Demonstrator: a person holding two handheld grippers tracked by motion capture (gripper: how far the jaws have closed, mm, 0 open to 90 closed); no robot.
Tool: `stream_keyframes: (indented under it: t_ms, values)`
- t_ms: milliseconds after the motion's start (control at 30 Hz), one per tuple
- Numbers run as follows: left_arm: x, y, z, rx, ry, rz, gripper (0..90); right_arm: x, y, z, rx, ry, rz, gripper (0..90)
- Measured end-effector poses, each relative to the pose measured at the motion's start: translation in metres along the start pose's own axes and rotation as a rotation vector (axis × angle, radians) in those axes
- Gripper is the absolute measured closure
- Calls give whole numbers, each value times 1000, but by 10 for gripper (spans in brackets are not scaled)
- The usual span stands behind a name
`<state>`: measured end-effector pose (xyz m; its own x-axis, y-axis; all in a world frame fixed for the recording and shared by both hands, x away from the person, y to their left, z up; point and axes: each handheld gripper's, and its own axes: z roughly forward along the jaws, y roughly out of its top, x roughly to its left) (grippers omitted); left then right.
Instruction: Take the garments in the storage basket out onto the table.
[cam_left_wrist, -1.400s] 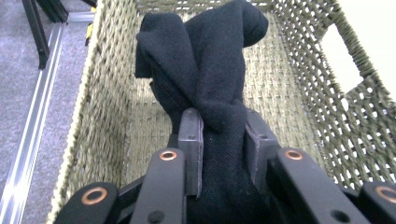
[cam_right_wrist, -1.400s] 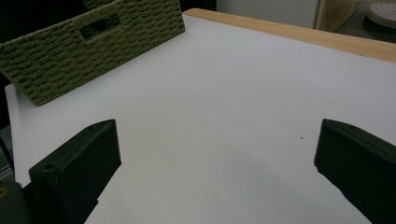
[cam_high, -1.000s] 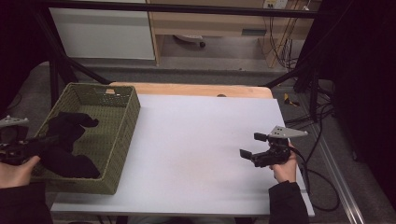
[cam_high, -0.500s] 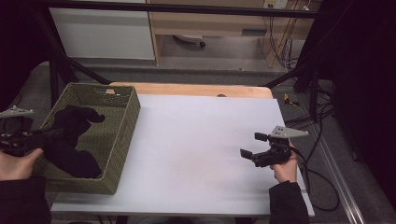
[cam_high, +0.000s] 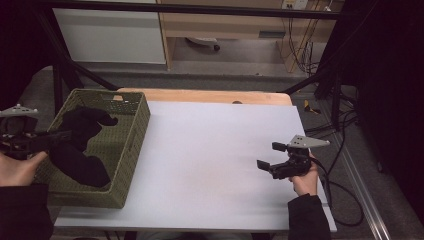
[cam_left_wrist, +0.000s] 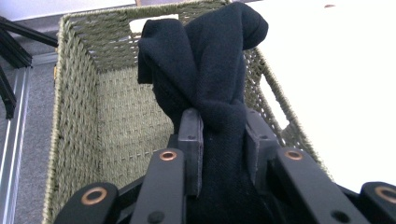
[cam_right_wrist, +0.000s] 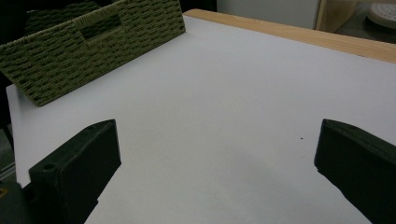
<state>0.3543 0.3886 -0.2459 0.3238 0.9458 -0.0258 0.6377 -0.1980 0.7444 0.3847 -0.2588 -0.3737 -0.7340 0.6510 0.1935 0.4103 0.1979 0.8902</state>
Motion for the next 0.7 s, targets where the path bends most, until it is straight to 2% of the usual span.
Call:
stream_keyframes:
  t_ms: [100,333,533,700]
  values:
    - [-2,5,-2,-2,-1,13,726,0,0,0,0,0,0,11]
    - [-5,16,-7,-9,-32,34,725,0,0,0,0,-1,0,11]
    - [-11,25,-9,-8,-60,60,725,0,0,-1,-1,-2,-3,10]
    - [-17,31,-12,-8,-66,82,725,0,0,-1,-1,-3,-1,10]
